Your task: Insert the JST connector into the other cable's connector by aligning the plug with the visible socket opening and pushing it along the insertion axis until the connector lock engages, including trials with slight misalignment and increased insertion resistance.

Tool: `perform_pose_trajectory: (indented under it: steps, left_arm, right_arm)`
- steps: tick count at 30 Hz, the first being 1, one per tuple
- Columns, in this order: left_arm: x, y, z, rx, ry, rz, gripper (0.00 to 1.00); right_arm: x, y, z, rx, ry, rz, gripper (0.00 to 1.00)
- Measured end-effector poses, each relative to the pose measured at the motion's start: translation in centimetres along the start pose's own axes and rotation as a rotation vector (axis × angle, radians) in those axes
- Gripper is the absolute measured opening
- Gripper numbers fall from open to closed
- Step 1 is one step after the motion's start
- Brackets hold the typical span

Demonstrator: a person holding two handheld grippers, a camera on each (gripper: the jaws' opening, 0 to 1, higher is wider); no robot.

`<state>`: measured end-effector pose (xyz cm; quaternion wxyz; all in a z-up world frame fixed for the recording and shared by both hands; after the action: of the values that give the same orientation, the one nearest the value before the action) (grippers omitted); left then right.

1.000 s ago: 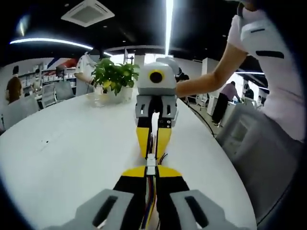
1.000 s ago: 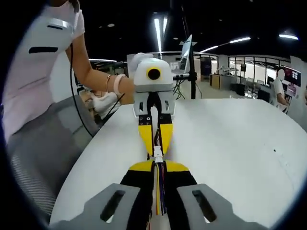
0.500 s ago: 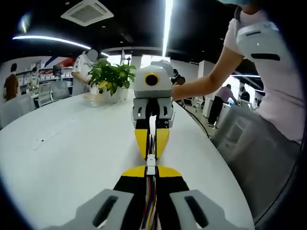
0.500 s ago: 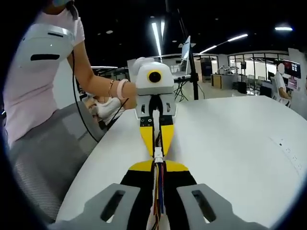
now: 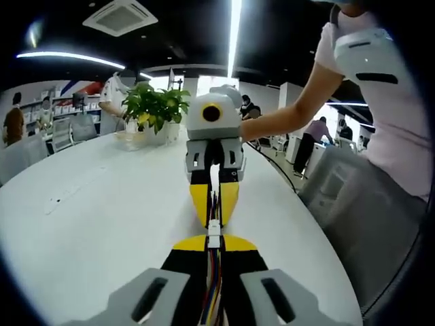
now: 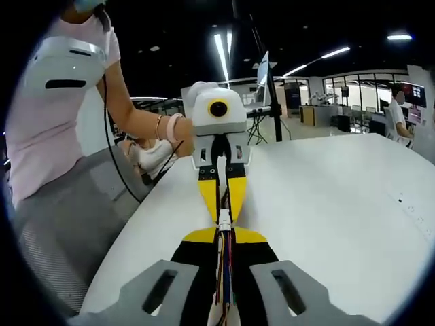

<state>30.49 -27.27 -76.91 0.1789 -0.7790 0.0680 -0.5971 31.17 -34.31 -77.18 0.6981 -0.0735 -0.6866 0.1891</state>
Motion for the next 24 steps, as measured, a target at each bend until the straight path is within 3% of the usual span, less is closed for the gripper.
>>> perform_pose_trajectory:
  steps: [11, 24]
  left_arm:
    - [-0.8, 0.7, 1.6, 0.021, 0.001, -0.007, 0.0]
    - [-2.7, 2.2, 2.5, 0.027, 0.004, 0.038, 0.0]
  right_arm:
    - [-1.3, 0.2, -1.2, -0.044, -0.012, -0.005, 0.03]
    - [-3.8, 0.9, -1.7, -0.048, 0.0, 0.013, 0.03]
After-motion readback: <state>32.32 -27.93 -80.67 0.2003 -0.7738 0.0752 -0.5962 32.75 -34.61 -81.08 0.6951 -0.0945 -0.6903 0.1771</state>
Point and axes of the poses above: the point that each gripper's makers call its tool centre point, and the gripper's own axes: y roughly forward along the fingers, z roughly to its left, x roughly out of its top, the point moved 4 cm from there along -y, roughly backward along the fingers, and after that the axes turned 8 degrees about -y, right-handed, at the moved point
